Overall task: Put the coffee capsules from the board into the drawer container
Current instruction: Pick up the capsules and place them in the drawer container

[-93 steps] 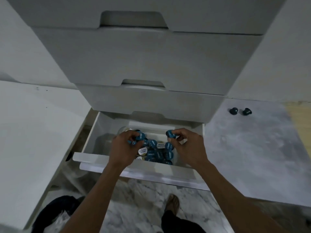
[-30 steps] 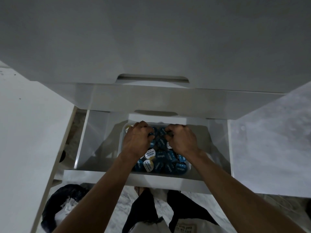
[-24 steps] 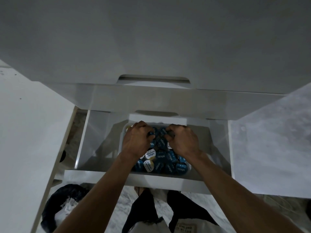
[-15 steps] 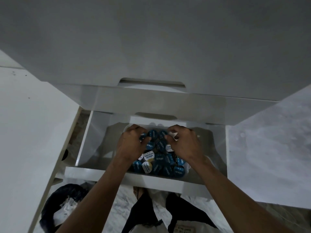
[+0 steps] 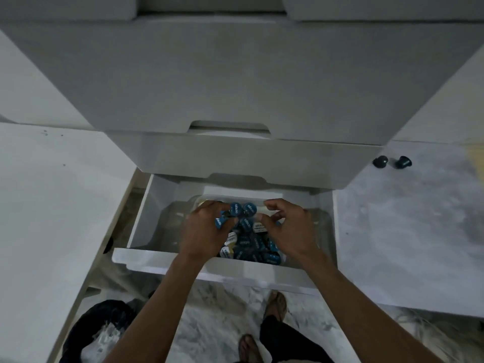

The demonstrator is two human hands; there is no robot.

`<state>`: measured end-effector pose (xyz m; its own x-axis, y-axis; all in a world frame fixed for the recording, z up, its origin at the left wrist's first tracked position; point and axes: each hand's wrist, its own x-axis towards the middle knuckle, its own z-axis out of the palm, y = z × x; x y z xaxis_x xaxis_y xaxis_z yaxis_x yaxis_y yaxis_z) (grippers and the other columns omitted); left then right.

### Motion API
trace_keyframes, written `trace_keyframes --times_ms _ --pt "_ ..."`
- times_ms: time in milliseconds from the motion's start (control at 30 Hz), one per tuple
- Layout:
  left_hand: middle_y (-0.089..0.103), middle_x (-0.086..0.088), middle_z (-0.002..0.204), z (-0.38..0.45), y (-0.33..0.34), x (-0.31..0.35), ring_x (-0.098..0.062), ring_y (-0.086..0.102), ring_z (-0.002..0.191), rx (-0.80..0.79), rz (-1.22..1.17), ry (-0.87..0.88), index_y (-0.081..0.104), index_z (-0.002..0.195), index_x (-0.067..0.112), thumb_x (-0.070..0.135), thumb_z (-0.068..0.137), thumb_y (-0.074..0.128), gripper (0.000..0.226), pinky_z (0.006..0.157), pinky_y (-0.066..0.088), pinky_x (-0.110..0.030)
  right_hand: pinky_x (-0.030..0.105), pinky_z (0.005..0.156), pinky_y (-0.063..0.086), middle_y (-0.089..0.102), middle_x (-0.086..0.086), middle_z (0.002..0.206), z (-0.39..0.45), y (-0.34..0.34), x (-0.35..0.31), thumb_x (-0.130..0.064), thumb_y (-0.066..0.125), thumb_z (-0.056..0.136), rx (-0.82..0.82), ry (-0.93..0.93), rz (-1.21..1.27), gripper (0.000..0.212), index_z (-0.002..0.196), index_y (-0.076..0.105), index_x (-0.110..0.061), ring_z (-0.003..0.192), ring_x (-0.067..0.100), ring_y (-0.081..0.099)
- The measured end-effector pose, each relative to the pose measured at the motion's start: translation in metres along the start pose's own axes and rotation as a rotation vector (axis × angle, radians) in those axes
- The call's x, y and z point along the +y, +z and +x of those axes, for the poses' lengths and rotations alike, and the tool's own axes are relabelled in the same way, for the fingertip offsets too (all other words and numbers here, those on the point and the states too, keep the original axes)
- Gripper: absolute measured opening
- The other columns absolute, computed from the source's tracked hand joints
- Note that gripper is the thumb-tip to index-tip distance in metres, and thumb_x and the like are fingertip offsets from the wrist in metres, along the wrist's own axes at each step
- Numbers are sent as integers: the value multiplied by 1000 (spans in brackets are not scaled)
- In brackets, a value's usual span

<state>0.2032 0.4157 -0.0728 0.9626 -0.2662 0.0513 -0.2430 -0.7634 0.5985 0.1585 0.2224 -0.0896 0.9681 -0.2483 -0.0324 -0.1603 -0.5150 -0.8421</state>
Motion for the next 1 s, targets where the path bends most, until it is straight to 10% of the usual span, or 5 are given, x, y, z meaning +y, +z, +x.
trace_keyframes --times_ms 267,1000 --pt "71 -3 100 -31 5 43 -13 66 85 6 -200 58 71 105 13 24 79 78 29 78 56 -31 -1 65 42 67 -12 98 -51 -41 -12 -24 78 80 137 19 57 33 110 69 -14 70 -4 62" --pt "68 14 101 57 217 269 -1 64 87 -298 -316 47 63 116 30 36 79 76 40 76 53 -21 2 61 44 71 -7 99 17 -306 181 -30 75 83 268 255 -7 32 113 68 -20 74 -3 64"
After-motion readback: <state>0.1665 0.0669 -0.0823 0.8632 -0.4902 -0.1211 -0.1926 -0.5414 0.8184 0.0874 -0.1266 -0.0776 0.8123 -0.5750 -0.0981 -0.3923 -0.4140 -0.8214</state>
